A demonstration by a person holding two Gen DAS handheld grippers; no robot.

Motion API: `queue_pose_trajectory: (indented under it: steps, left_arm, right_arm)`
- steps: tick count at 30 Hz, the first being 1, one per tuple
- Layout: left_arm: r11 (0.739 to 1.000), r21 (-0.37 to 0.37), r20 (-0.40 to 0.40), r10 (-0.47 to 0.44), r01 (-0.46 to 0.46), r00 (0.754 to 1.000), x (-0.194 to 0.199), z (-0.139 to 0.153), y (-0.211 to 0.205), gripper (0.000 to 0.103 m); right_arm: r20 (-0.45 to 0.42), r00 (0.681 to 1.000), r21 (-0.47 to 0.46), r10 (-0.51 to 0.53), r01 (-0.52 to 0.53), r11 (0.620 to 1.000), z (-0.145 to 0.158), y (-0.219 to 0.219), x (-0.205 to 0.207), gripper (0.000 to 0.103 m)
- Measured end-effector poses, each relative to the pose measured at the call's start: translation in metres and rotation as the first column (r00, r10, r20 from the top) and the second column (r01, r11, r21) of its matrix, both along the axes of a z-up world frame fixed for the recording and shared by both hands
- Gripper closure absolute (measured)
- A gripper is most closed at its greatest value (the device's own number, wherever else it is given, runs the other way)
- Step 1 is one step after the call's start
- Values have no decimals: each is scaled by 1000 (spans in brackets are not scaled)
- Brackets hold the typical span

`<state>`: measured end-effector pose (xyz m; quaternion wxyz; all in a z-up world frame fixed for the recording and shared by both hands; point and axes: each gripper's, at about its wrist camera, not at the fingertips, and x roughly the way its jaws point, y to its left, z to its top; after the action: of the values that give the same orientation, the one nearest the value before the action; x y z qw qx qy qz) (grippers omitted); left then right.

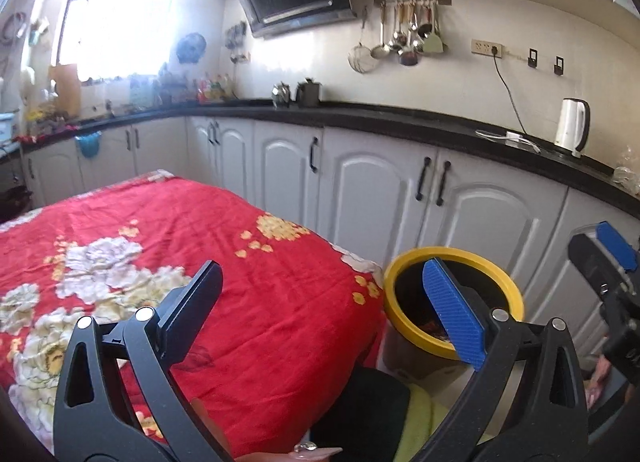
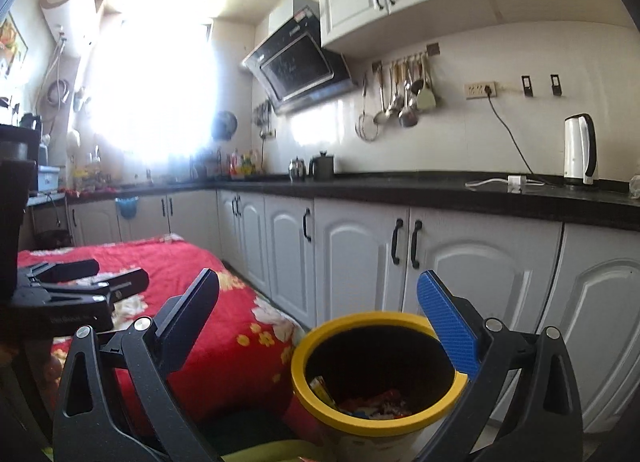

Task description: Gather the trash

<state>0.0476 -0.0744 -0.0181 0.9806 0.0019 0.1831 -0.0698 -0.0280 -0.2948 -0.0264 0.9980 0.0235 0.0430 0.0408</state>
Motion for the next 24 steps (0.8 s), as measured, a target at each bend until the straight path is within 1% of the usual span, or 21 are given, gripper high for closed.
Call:
queue_pose_trajectory:
  steps: [3,7,11,24]
  left_arm:
    - [1000,1,20,-6,6,1000,-7,-3,2,11]
    - [1000,0,30,-17,17,999,-11,-5,3,11]
    - [999,-11,45,-30,30,999,-14,-3,3,11]
    - [999,-24,35,-23,24,999,-12,-6,5,11]
  right_arm:
    - [1,1000,5,-10,10,1000,-3,3,-2,6]
    - [-34,999,-26,5,-6,1000,-11,12,2,6]
    - [-32,999,-47,17,-19,999,-15,20,0,6]
    - [-44,999,-40,6,-8,999,-16,22,2,6]
